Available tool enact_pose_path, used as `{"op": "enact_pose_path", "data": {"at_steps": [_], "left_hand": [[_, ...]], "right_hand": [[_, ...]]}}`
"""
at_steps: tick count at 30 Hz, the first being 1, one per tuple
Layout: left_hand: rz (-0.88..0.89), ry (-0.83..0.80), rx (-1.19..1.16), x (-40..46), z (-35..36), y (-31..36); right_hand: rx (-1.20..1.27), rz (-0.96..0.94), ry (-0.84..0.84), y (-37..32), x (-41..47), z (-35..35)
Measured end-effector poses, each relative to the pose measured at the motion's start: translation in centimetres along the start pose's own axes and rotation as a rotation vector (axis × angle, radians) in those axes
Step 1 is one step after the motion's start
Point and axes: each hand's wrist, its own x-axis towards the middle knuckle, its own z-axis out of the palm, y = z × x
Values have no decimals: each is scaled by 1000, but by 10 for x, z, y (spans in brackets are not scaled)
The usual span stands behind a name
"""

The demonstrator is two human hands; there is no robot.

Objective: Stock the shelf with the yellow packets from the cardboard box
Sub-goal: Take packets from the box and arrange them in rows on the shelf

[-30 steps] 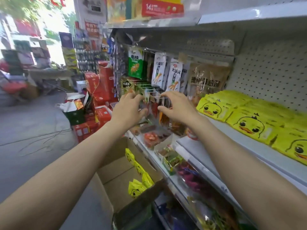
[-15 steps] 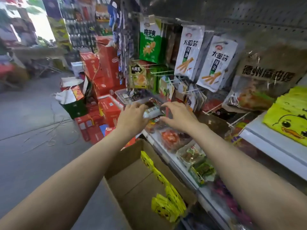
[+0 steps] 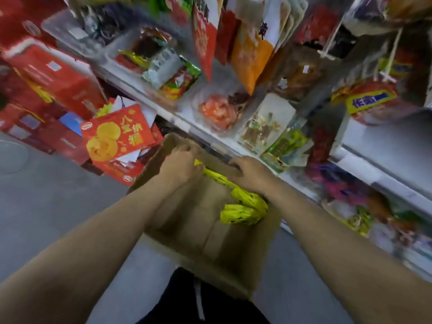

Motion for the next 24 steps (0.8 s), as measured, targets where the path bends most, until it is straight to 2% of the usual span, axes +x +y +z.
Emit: {"op": "enact_pose_path", "data": {"at_steps": [6,9,16,24], "left_hand": [[14,-248,-179,19,103,-9],[-29,-400,-339,19,155,-5],[-109,-471,-616,16,253,13],[-224,-368,-768,19,299,26]], "right_hand": [[90,209,-218,68,0,105],[134,284,-227,95,3,147],[224,336,-195,132,26,197],[270,389,-194,138,41,223]]}}
